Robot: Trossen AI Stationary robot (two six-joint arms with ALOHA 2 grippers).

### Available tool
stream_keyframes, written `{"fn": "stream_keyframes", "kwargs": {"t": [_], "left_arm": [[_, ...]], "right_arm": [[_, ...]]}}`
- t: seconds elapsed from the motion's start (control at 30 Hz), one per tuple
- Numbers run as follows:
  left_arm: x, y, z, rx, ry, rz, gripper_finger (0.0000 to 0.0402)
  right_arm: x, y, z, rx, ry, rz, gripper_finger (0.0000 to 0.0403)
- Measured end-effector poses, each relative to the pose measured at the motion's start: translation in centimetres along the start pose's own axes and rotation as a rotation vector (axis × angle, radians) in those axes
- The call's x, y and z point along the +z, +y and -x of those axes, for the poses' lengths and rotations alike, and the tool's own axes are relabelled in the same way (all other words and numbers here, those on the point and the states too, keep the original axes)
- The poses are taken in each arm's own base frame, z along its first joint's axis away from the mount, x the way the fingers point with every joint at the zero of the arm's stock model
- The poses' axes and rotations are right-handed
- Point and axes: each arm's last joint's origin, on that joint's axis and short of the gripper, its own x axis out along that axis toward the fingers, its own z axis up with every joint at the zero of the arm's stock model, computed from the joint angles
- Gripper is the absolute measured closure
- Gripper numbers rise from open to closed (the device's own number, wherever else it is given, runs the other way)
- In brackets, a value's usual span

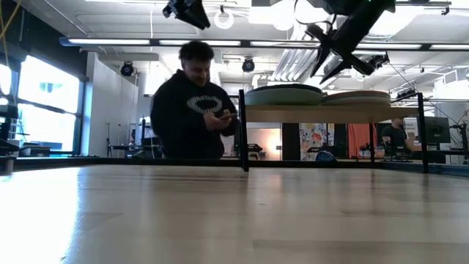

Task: Place and stack plates onto a shelf
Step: Stack the white plate on the black plate on the shelf

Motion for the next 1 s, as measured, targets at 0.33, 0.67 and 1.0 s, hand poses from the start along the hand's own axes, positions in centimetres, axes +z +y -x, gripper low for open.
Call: {"fn": "stream_keyframes", "kwargs": {"t": [0.33, 0.67, 1.0], "left_arm": [[-2.3, -0.4, 0.3, -0.08, 0.231, 0.017, 0.0284], [-4.6, -1.2, 1.4, -0.107, 0.489, 0.064, 0.0284], [-5.7, -3.1, 2.9, -0.1, 0.638, 0.148, 0.0284]], "right_arm": [[-3.2, 2.2, 0.2, 0.164, 0.242, 0.065, 0.0295], [-8.8, 3.9, 1.2, 0.215, 0.486, 0.334, 0.0295], [-14.2, 4.3, 3.2, 0.193, 0.684, 0.522, 0.0295]]}}
